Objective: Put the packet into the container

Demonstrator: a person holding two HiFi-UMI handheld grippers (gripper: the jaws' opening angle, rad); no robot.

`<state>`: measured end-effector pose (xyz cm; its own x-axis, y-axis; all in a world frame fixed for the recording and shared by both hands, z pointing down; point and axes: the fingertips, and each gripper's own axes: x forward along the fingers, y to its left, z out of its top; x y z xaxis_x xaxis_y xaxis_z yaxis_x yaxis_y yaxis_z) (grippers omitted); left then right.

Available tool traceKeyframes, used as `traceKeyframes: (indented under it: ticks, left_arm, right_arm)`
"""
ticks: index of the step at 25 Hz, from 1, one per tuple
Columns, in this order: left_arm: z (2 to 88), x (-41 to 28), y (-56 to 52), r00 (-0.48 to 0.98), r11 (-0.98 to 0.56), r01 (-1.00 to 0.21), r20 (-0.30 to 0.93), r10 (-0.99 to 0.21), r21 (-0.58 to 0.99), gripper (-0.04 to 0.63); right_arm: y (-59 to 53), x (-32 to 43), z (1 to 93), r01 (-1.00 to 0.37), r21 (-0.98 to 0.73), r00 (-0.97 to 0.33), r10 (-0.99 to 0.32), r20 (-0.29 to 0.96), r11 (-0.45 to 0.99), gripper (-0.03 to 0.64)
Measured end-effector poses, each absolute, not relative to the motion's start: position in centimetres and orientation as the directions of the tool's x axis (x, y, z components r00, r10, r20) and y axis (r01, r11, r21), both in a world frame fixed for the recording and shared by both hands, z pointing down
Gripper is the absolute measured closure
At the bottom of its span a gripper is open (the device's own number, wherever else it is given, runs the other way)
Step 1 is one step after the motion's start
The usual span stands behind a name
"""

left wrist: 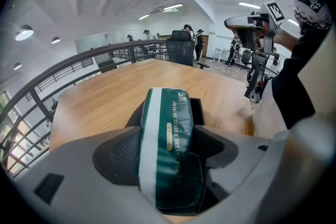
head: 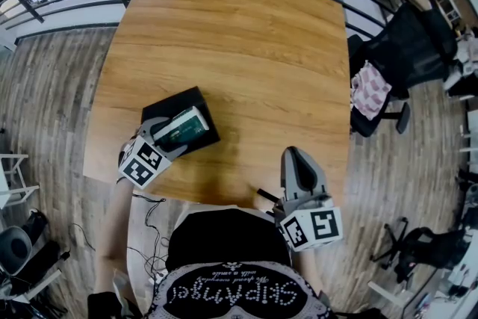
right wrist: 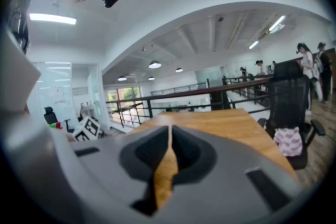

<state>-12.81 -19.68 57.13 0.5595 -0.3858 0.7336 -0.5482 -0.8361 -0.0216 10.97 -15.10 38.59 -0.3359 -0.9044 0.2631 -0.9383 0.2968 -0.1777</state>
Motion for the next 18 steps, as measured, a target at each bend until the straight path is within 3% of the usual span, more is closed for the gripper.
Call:
traceKeyframes:
  ticks: [18]
  left_arm:
    - [58.9, -12.7, -19.8, 0.535, -0.842, -0.539, 0.775, -0.337, 0.006, 0.249]
  right_arm:
    - [-15.1, 11.3, 38.5, -0.938, -0.195, -0.331, -0.905, 0.268, 0.285, 0.577]
